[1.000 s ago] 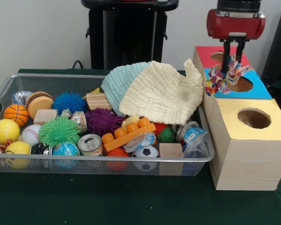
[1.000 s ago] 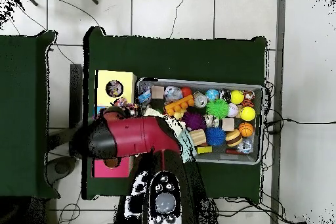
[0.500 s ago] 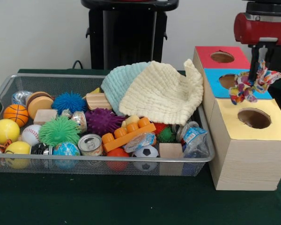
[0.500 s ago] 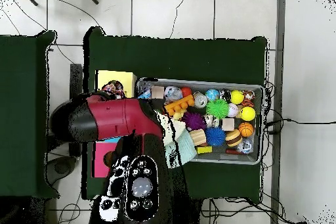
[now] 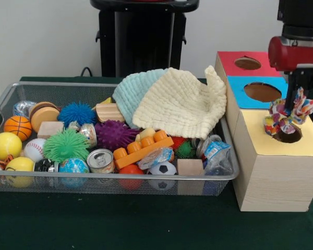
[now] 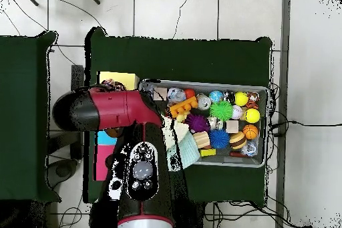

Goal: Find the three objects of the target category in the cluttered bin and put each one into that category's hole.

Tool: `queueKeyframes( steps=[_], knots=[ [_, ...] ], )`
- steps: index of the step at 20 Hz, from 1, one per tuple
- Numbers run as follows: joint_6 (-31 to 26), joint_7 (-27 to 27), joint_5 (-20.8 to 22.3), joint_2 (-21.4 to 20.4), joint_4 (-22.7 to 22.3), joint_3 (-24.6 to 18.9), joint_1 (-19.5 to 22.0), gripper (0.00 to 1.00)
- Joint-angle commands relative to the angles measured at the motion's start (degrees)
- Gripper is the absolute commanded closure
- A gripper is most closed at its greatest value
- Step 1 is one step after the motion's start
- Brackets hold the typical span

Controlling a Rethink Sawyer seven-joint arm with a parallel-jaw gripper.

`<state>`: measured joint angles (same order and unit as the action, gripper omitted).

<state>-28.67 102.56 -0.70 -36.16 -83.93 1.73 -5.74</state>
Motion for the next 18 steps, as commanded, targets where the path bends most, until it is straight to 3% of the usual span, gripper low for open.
queueKeyframes(
  steps=[1, 7, 18],
  knots=[
    [-0.22, 11.81, -2.27, 5.79, -1.19, -1.09, 1.17, 1.0],
    [1.85, 11.66, -2.07, 5.94, -3.33, -0.79, 1.13, 1.0],
    [0.09, 12.09, -2.66, 8.03, 0.43, 0.76, -0.42, 1.0]
  ],
)
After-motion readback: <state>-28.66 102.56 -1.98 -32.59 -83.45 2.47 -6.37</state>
